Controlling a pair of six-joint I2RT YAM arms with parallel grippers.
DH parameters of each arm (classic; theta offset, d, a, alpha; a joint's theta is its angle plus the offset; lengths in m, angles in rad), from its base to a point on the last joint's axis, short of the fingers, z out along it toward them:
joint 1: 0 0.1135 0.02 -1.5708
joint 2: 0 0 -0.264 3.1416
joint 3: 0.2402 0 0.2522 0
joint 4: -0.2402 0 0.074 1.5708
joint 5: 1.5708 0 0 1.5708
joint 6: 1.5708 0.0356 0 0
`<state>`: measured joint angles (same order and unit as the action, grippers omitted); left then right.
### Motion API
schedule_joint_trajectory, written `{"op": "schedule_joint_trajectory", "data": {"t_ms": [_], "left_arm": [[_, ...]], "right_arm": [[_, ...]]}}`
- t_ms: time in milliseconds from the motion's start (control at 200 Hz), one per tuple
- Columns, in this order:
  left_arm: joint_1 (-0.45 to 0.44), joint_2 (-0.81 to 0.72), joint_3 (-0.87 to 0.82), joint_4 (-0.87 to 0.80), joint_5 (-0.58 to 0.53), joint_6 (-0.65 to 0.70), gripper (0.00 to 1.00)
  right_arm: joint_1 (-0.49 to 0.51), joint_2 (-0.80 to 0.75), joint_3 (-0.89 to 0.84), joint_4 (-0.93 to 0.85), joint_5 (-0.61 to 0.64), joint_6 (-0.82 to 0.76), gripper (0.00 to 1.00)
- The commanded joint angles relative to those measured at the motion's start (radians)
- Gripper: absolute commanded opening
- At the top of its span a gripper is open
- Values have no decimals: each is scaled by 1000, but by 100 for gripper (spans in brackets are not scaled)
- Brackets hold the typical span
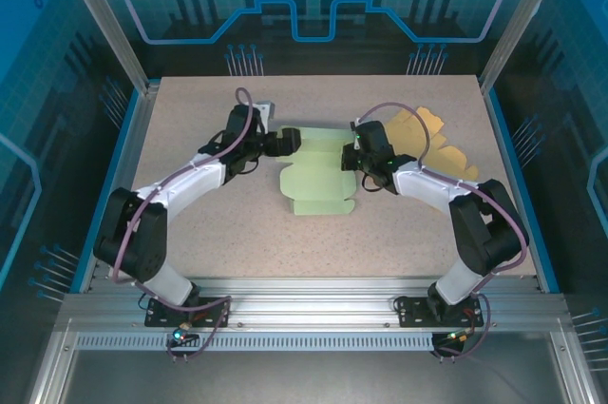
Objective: Fold the paper box
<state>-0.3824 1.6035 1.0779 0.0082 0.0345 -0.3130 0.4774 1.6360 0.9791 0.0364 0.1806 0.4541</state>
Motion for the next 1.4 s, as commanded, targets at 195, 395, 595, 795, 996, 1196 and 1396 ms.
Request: {"op": "schedule_joint_trajectory", "data": {"t_ms": [195,395,595,795,996,1196,1396], "left_arm": [[-64,15,-16,116,-148,-46,98],[-29,-191,-165,81,-217,-129,99],[-20,-410,-356,14,-208,-263,99],[-28,-473,-530,123,-92,-419,95],[-57,-374,-562,339,-5,-443,87],[-63,-222,-500,458,8,-401,92],[-64,-124,-448,564,15,-346,86]], "right_arm": [[55,-11,-1,2,21,81,0],[68,-7,0,-7,87,65,0],[85,-9,16,-23,138,48,0],[91,-12,17,-30,154,61,0],[94,-12,21,-27,148,66,0],[100,-20,14,-16,142,73,0],[104,-25,6,-10,137,75,0]]}}
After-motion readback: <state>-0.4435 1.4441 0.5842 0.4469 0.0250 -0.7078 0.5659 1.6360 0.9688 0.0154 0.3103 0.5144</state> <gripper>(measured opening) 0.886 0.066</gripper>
